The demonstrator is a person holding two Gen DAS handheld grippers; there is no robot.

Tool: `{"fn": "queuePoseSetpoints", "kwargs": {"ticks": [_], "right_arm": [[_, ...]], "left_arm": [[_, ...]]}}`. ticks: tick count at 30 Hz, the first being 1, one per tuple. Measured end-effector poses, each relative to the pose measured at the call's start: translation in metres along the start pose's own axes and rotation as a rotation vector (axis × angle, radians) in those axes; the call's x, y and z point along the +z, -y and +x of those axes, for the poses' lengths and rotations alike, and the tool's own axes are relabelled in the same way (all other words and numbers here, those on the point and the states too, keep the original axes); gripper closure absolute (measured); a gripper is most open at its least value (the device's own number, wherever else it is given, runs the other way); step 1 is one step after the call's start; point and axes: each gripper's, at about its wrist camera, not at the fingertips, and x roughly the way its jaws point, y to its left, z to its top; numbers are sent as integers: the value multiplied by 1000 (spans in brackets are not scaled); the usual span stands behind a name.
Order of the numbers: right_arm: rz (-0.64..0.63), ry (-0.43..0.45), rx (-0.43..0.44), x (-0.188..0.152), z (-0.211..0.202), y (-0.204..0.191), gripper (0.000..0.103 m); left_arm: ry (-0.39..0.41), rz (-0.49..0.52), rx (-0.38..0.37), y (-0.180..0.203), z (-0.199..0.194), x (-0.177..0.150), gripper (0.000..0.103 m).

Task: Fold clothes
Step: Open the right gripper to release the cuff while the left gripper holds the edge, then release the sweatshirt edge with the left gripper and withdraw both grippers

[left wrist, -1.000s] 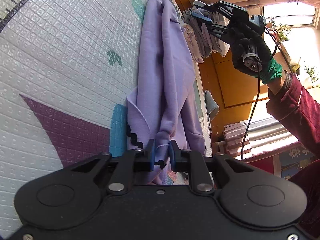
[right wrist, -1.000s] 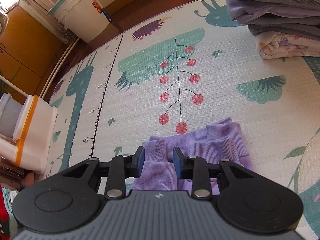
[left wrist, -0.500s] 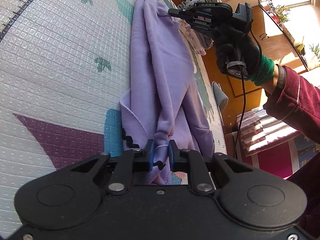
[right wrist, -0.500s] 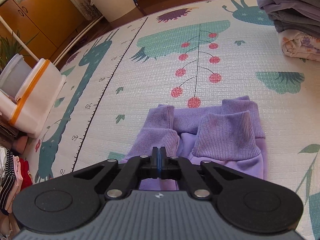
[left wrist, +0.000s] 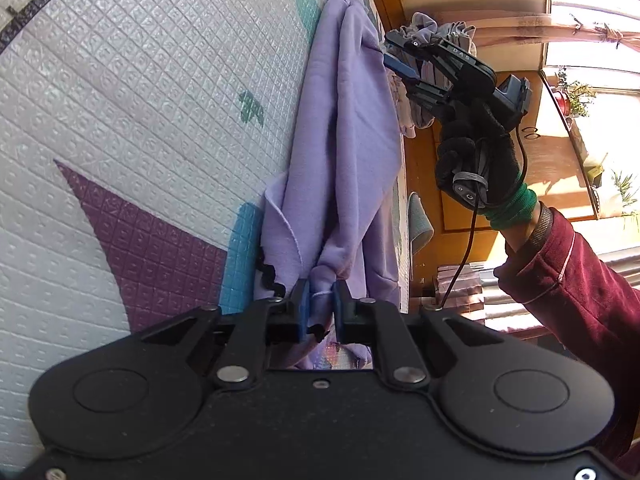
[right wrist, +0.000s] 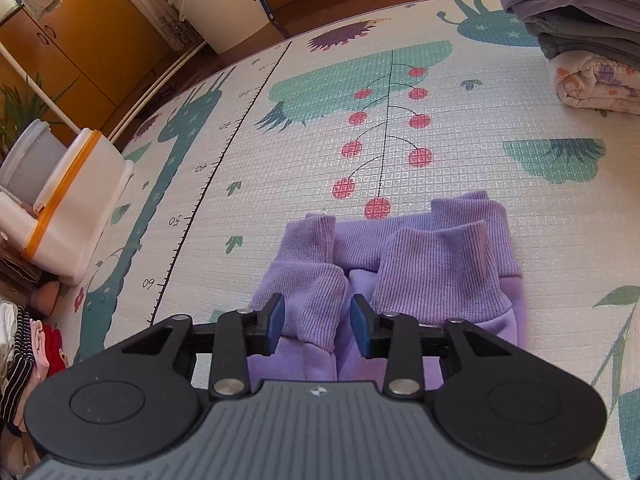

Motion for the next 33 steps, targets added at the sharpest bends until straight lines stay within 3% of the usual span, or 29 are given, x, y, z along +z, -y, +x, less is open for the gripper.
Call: {"fn": "queuePoseSetpoints", "kwargs": {"ticks": [2, 3, 9, 12, 17, 20, 24, 27, 29, 31, 33], "right_arm": [[-46, -15, -18, -2, 3, -7, 77], [-55, -9, -18, -3, 3, -8, 91], [-5, 97, -7, 0, -14, -5, 94], [-8, 91, -8, -2, -10, -1, 94], [-24, 73, 0, -3, 1, 3, 93], [-135, 10, -85, -6, 14, -5, 84], [-288, 58, -81, 5, -9, -20, 84], [-500, 2, -73, 6, -30, -39, 84], [-659, -75, -66, -10, -49, -50, 84], [-757, -153, -47, -32, -73, -55, 84], [-790, -196, -40, -56, -98, -55, 84]], "left_arm": [[-7, 57, 26, 10, 4, 0, 87], [-10, 89, 42, 15, 7, -1, 87], [-5, 159, 88, 26, 12, -4, 90], [0, 103, 65, 15, 10, -4, 93], [36, -87, -21, -12, 3, -7, 93], [35, -122, -25, -16, 1, -5, 92], [30, -126, -19, -14, -2, -2, 92], [39, -105, 0, -3, -1, -1, 91], [44, -63, 30, 11, -2, 0, 80], [48, 50, 85, 32, -6, 2, 62], [51, 146, 141, 51, -11, 4, 56]]}}
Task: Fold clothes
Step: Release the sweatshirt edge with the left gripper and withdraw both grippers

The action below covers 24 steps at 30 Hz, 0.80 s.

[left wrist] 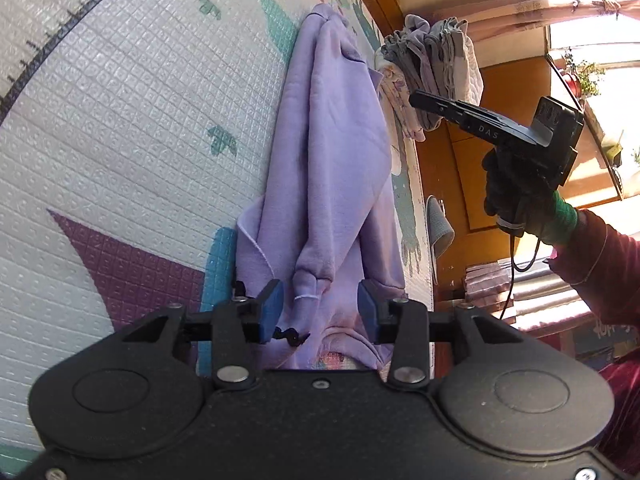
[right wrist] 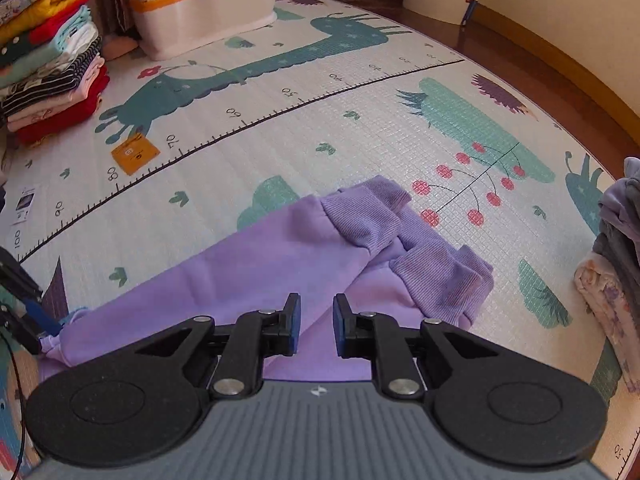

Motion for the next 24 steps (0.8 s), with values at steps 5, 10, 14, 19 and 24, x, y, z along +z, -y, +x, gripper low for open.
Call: {"fn": "queuePoseSetpoints", "kwargs": {"ticks": [5, 10, 14, 19, 24], "right_arm": [[50, 24, -14, -48, -21, -30, 84], [88, 108, -39, -56, -5, -51, 84], [-11, 174, -63, -37, 4, -72, 84], [22, 166, -58, -32, 25, -73, 79], [39, 139, -63, -43, 39, -68, 77]], "left_arm": [[26, 180, 102, 29, -4, 18, 56], [8, 421, 185, 60, 30, 84, 56], [14, 470, 234, 77, 71, 162, 56], [-92, 526, 287, 84, 131, 244, 56], [-134, 520, 278, 74, 164, 267, 57]]}}
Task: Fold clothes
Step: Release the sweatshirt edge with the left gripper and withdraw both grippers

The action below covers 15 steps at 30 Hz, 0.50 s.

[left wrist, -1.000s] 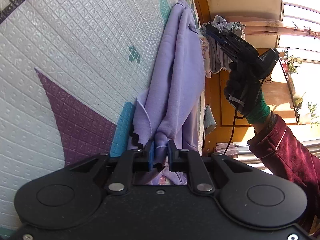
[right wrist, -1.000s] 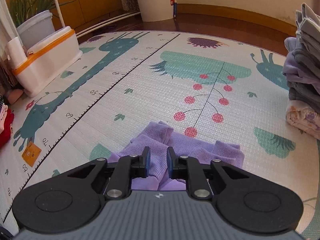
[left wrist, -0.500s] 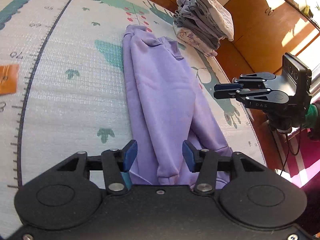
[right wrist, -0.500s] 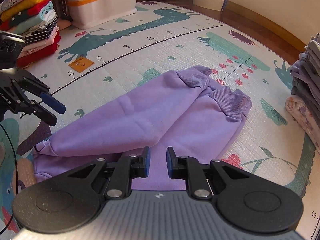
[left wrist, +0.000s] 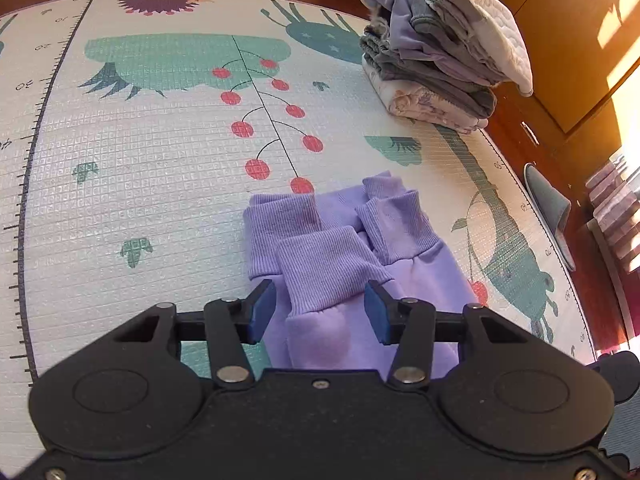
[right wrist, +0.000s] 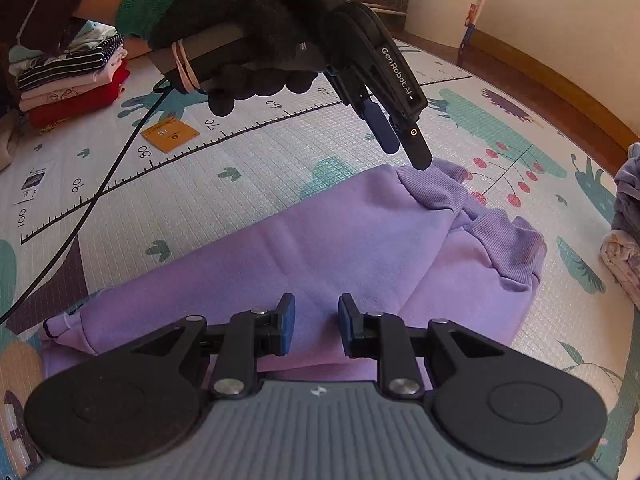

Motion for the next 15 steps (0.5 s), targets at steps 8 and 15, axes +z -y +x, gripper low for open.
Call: {"fn": "queuePoseSetpoints", "kwargs": {"ticks": [8, 15], "right_arm": [[27, -2, -6, -7, 5, 11, 68], [-37, 47, -30, -4, 4, 10, 68]], "left_arm": [[21, 42, 14, 1, 12, -4, 102], [199, 44, 8, 7, -7, -5, 103]]}}
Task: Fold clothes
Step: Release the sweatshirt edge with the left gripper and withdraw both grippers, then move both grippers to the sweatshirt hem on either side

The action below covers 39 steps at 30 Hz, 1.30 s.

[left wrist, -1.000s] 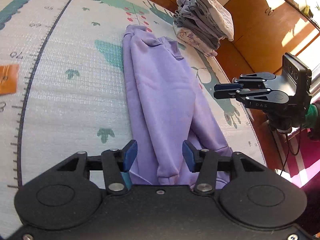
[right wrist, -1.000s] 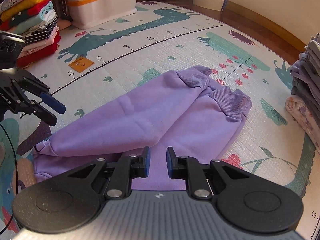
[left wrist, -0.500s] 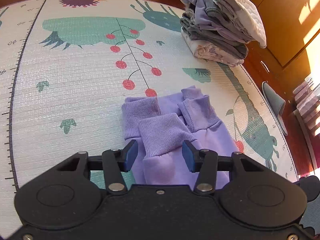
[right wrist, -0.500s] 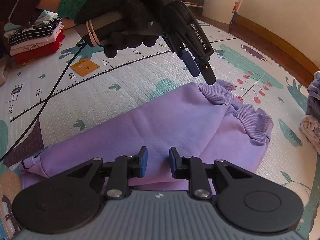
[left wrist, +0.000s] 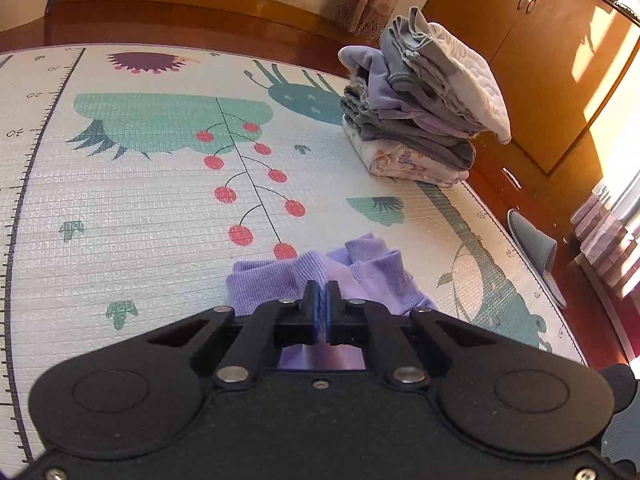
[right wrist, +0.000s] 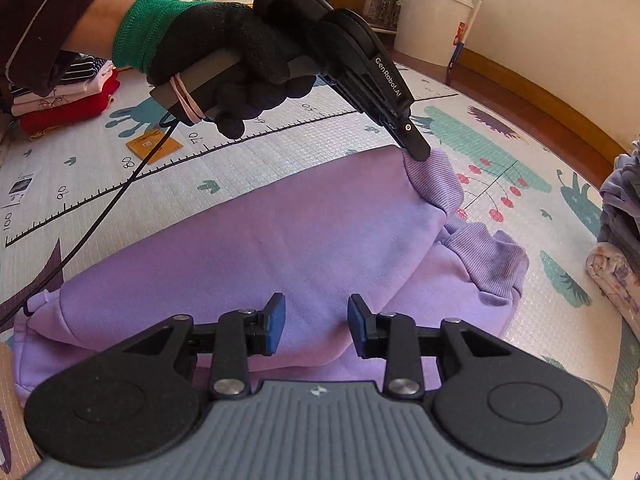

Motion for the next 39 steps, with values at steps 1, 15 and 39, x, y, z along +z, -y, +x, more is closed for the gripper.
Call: {"fn": "queuePoseSetpoints", "kwargs": {"ticks": [1, 15, 39], "right_arm": [[3, -31, 1, -1, 6, 2, 67], [86, -5, 14, -7, -9, 8, 64], [161, 63, 106, -22, -19, 17, 62]], "left_arm": [[-18, 10, 22, 0, 7, -4, 103], [-37, 135, 73, 19, -50, -40, 96], [-191, 301, -207, 95, -126, -203, 93]]}}
